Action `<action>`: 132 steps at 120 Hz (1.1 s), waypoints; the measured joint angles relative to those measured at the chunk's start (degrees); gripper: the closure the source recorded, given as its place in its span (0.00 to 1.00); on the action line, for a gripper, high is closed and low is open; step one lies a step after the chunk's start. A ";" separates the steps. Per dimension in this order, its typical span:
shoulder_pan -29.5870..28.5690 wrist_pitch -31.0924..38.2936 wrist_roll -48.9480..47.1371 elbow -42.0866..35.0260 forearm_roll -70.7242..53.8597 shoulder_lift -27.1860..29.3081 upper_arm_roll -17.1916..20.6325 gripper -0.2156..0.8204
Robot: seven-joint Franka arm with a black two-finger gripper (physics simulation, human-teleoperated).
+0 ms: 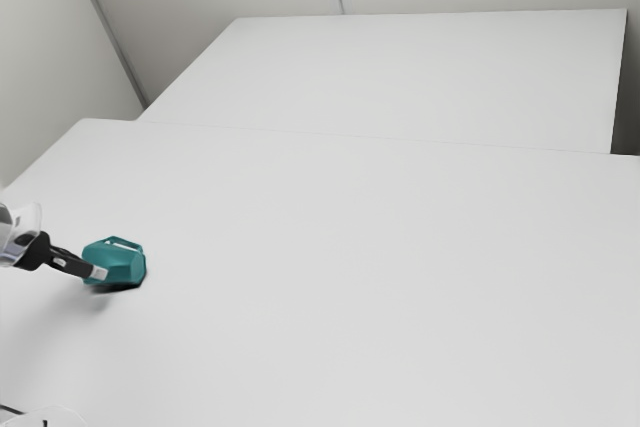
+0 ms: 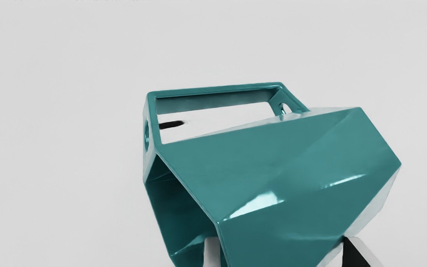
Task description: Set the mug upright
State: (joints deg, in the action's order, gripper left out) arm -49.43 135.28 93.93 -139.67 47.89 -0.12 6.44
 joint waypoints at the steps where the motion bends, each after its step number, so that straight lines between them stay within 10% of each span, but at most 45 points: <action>1: 0.00 0.01 0.01 0.00 0.05 0.00 0.05 0.51; 30: 0.27 0.21 0.37 0.02 0.70 0.09 1.01 0.57; 70: 0.21 0.61 0.63 1.01 0.72 1.12 2.54 0.89; 132: 6.58 -0.08 -4.44 2.59 -9.50 8.78 5.27 0.95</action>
State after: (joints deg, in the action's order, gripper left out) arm -42.85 135.20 89.50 -137.08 38.39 8.66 11.71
